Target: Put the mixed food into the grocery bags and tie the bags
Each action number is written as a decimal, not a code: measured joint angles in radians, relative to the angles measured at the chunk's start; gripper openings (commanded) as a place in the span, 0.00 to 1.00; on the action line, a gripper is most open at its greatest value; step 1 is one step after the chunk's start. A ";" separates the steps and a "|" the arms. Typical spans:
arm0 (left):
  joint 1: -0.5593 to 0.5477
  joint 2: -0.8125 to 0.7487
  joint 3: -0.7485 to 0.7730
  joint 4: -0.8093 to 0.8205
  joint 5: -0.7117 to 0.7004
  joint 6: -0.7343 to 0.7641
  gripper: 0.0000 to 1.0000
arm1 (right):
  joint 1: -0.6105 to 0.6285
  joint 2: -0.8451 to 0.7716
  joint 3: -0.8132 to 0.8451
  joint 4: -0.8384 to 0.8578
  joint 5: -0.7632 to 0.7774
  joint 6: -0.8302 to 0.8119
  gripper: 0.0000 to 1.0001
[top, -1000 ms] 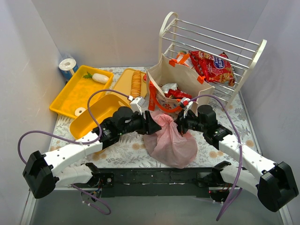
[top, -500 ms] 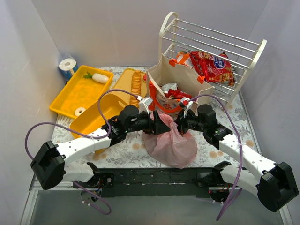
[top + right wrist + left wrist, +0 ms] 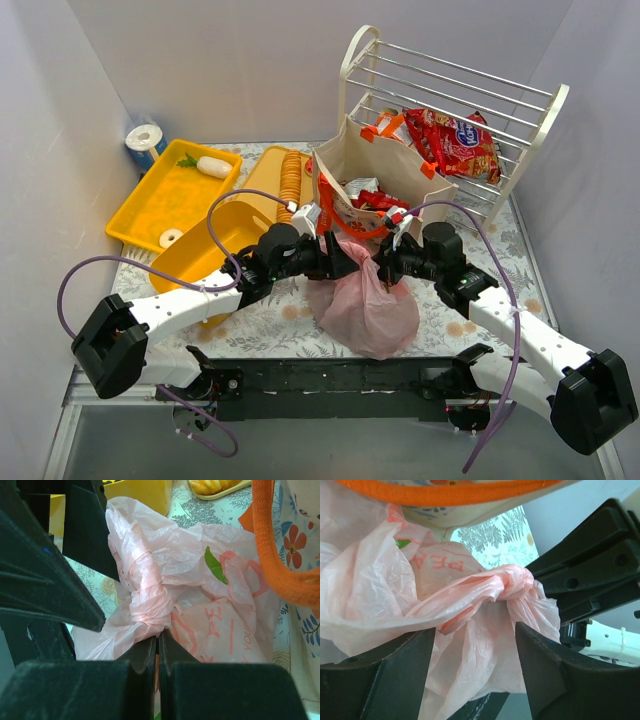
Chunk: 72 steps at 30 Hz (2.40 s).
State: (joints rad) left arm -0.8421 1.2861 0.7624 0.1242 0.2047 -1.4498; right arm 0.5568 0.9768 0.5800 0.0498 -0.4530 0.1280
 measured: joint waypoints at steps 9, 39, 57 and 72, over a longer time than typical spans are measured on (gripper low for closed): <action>0.003 0.000 -0.005 0.093 -0.031 0.022 0.43 | 0.000 0.000 0.000 0.000 -0.001 -0.001 0.01; 0.124 -0.088 -0.057 -0.011 -0.048 0.123 0.00 | 0.025 -0.121 0.160 -0.381 0.408 -0.095 0.01; 0.164 -0.240 -0.084 -0.063 -0.063 0.228 0.00 | 0.033 -0.272 0.085 -0.295 0.724 -0.020 0.01; 0.174 -0.373 -0.256 -0.150 -0.134 0.134 0.00 | -0.009 -0.290 -0.193 -0.108 0.757 0.127 0.01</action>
State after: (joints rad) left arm -0.6685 0.9127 0.5060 -0.0254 0.0708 -1.3159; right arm 0.5480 0.6865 0.3874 -0.0578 0.3038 0.2550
